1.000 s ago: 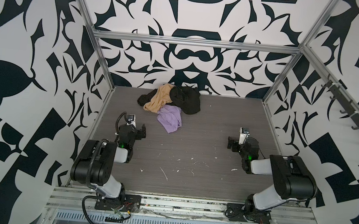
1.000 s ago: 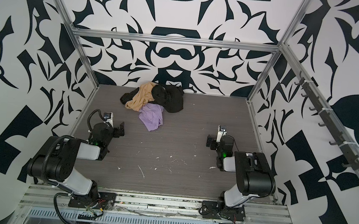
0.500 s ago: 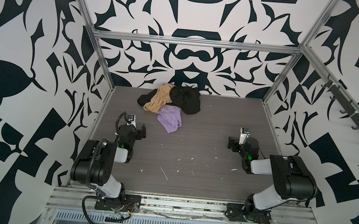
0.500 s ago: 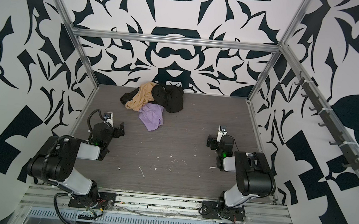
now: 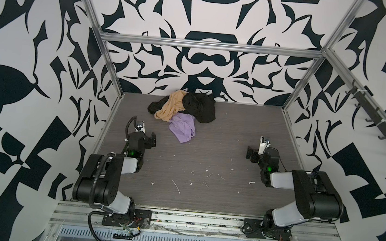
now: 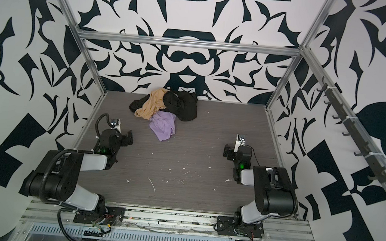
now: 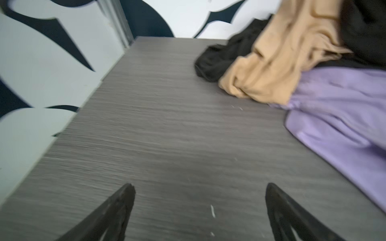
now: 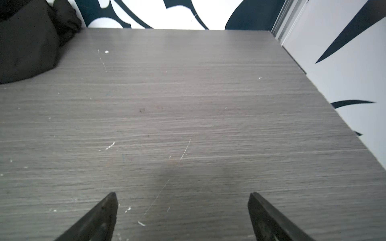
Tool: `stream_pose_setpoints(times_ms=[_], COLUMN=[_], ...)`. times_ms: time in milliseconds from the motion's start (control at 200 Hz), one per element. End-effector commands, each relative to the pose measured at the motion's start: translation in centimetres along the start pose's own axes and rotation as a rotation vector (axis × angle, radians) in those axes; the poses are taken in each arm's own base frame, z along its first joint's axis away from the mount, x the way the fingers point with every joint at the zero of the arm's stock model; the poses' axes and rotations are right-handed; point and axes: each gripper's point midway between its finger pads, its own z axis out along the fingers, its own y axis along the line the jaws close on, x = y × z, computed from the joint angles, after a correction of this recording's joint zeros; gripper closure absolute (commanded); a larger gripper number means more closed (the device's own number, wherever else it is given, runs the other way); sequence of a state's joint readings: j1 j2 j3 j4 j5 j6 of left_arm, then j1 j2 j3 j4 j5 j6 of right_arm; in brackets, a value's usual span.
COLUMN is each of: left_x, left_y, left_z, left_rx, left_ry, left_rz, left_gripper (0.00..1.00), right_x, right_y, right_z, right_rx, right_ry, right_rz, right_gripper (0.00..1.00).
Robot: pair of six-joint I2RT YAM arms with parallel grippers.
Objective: Pick out a specific cloth from the pile
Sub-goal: 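Move the left and right grippers toward the lavender cloth in the pile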
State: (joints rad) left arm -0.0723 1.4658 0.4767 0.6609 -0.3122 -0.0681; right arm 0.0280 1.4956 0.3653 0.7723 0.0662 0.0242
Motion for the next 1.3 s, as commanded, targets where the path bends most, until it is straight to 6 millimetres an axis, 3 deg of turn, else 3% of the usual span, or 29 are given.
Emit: stream_pose_setpoints(times_ms=[0,155,285,410,525,705,820,1065,1295], left_x=[-1.4,-3.0,-3.1,-2.7,-2.6,-3.2,-3.7,-3.4,-3.1], left_y=[2.4,2.7,2.1,2.4,1.0,-2.1,-4.2,-5.3,-7.1], left_z=[-0.6,-1.3,-1.9,-2.2,-2.1,-2.1,-2.1,-1.8,-0.7], left_rx=[-0.142,-0.162,-0.144,-0.184,-0.127,0.021,0.131,0.188,0.236], left_ry=[0.064,0.092,0.210,0.336,0.427,0.471,0.474,0.488,0.517], left_rz=[-0.026,-0.061,-0.147,-0.161,-0.178,-0.288,-0.349,-0.394,-0.426], left_gripper=[0.00,0.00,0.00,0.00,0.00,0.00,0.00,0.00,0.02], right_x=[-4.0,-7.6,-10.1,-11.1,-11.8,-11.6,-10.5,-8.6,-7.1], right_y=[-0.1,0.4,1.8,3.5,5.6,9.6,11.5,14.4,19.1], right_z=[-0.5,-2.2,-3.0,-3.5,-3.9,-3.3,-1.8,0.7,1.9], right_rx=[0.017,-0.009,-0.043,-0.080,-0.123,-0.212,-0.249,-0.293,-0.371], right_ry=[-0.035,-0.095,-0.078,-0.034,-0.039,-0.016,0.033,0.090,0.152], right_rz=[0.009,0.060,0.102,0.129,0.132,0.112,0.101,0.088,0.039], right_gripper=[0.01,0.02,0.03,0.05,0.05,0.08,0.09,0.11,0.13])
